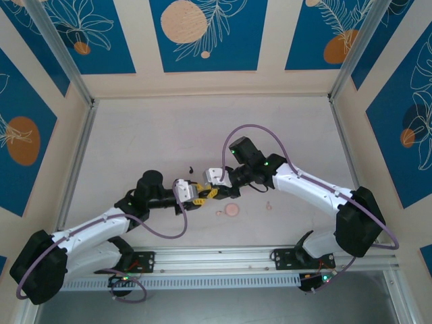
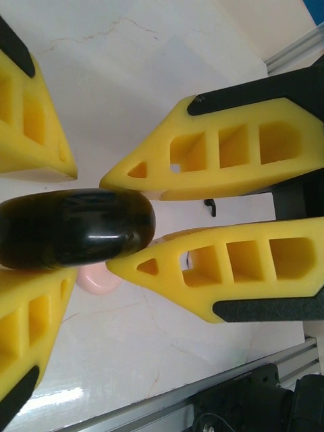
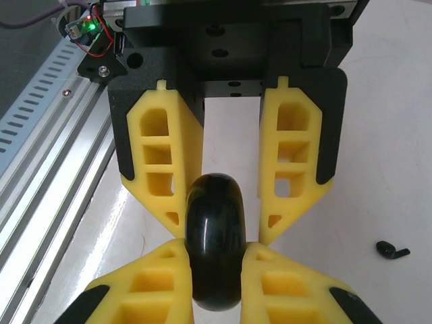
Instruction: Insert wireless bluetooth earbuds into charging case
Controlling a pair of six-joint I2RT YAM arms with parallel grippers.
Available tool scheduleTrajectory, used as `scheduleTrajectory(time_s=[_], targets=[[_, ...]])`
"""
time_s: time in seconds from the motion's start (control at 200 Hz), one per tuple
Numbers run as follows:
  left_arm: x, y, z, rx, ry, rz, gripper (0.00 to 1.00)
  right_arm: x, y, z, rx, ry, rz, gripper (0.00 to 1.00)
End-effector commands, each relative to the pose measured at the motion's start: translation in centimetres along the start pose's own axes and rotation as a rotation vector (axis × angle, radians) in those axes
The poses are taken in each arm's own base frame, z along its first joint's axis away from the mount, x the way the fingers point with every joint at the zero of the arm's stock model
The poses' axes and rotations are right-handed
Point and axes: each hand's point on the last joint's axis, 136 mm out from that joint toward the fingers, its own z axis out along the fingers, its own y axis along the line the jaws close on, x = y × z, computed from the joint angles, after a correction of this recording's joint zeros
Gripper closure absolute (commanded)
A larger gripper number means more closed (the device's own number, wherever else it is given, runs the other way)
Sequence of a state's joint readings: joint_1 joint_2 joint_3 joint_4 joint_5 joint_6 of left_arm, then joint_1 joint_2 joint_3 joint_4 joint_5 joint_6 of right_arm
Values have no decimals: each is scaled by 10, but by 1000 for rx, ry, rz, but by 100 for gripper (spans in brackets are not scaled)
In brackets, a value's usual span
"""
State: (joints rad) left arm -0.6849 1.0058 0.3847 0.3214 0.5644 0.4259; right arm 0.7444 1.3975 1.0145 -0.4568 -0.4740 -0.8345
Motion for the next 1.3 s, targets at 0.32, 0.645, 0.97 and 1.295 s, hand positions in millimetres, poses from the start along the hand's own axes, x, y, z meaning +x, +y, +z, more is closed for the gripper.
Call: scheduleTrajectory(time_s=[0.32, 0.645, 0.97, 1.295], targets=[[-10, 2, -3, -11, -36, 30, 82, -12, -3, -3, 1, -44, -8, 69], [-14, 1, -4, -5, -52, 25, 82, -8, -21, -13, 75, -74, 11, 61], [-13, 1, -4, -10, -55, 20, 83, -9, -36, -24, 122, -104, 25, 61], [-11, 12, -5, -77, -66, -3, 84, -19, -34, -31, 124, -147, 34, 61]])
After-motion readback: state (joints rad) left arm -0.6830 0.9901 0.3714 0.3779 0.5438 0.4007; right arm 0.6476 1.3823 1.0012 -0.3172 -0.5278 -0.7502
